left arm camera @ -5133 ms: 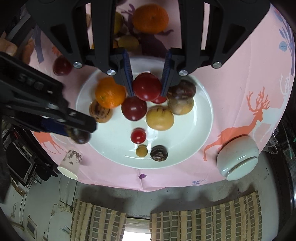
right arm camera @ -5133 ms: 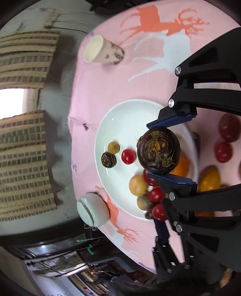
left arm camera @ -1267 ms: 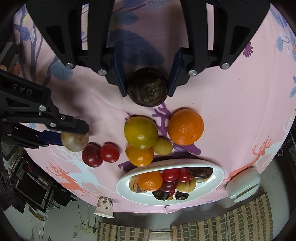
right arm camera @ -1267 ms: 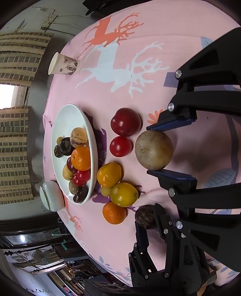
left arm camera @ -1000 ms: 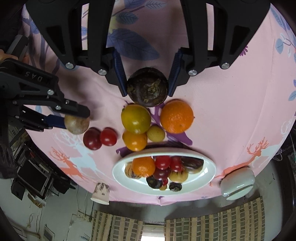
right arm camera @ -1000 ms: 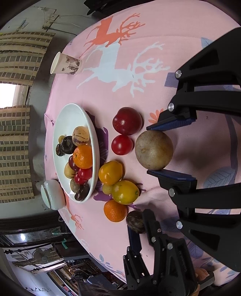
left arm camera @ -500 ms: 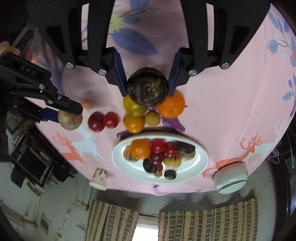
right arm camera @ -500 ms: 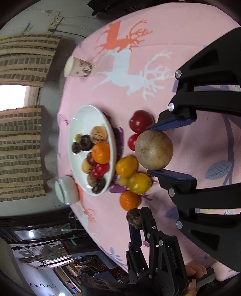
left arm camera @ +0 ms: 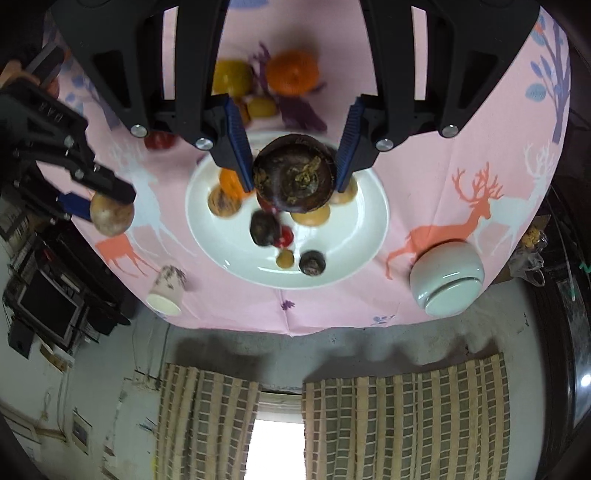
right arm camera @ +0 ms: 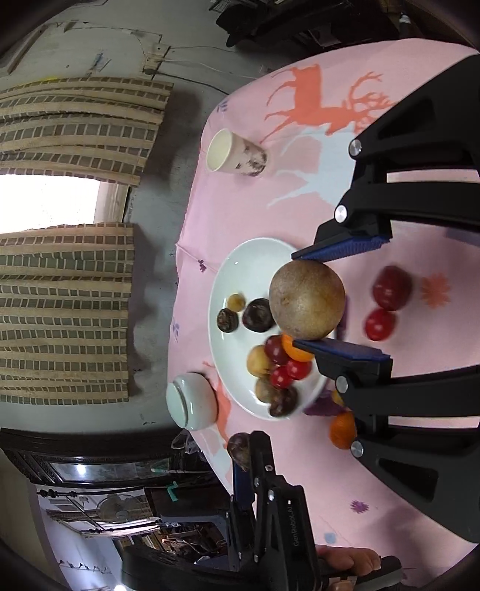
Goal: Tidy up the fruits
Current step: 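Carry the mangosteen and brown round fruit onto the white plate and open both tools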
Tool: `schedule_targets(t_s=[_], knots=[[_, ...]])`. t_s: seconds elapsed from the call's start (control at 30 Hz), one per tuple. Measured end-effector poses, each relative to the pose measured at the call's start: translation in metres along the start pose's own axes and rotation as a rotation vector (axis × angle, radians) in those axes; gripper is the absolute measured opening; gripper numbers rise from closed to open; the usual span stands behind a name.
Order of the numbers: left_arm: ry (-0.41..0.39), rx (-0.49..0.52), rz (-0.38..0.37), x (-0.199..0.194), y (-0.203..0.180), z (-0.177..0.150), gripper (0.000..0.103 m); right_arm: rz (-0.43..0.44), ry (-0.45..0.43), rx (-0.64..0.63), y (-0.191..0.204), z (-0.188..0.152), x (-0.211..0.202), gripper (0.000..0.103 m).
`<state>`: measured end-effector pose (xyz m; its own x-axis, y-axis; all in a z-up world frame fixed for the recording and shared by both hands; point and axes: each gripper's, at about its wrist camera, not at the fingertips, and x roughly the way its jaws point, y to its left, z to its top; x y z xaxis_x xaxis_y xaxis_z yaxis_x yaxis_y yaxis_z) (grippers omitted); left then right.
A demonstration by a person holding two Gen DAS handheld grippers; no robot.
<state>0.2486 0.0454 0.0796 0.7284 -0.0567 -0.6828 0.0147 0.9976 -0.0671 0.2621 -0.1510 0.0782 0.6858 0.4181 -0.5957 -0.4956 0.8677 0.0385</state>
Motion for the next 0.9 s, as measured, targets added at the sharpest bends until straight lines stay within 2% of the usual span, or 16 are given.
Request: schedule_targets(t_s=[0.2, 0.37, 0.4, 0.43, 0.47, 0.53, 0.6, 0.7, 0.8, 0.9], knots=[[0.054, -0.014, 0.055, 0.056, 0.004, 0.016, 0.045, 0.021, 0.060, 0.059, -0.007, 0.019, 0.068, 0.041], [0.082, -0.009, 0.079, 0.080, 0.005, 0.017, 0.045, 0.032, 0.113, 0.103, -0.004, 0.024, 0.105, 0.041], [0.087, -0.009, 0.086, 0.084, 0.005, 0.017, 0.049, 0.032, 0.116, 0.114, -0.003, 0.025, 0.109, 0.041], [0.086, -0.009, 0.106, 0.085, 0.004, 0.017, 0.066, 0.026, 0.117, 0.123, -0.003, 0.026, 0.113, 0.042], [0.076, -0.010, 0.144, 0.083, 0.004, 0.017, 0.069, 0.021, 0.118, 0.125, -0.003, 0.025, 0.114, 0.043], [0.063, 0.021, 0.171, 0.075, 0.001, 0.015, 0.071, -0.003, 0.105, 0.145, -0.005, 0.024, 0.112, 0.058], [0.057, 0.051, 0.197, 0.066, -0.002, 0.012, 0.078, -0.014, 0.068, 0.180, -0.010, 0.022, 0.102, 0.065], [0.030, 0.068, 0.205, 0.046, -0.003, 0.006, 0.085, -0.002, 0.062, 0.183, -0.016, 0.019, 0.087, 0.065], [0.030, 0.033, 0.194, 0.027, 0.001, -0.003, 0.092, -0.010, 0.067, 0.182, -0.021, 0.012, 0.069, 0.065], [0.058, 0.012, 0.161, 0.013, 0.003, -0.016, 0.092, -0.005, 0.079, 0.196, -0.024, 0.001, 0.045, 0.065]])
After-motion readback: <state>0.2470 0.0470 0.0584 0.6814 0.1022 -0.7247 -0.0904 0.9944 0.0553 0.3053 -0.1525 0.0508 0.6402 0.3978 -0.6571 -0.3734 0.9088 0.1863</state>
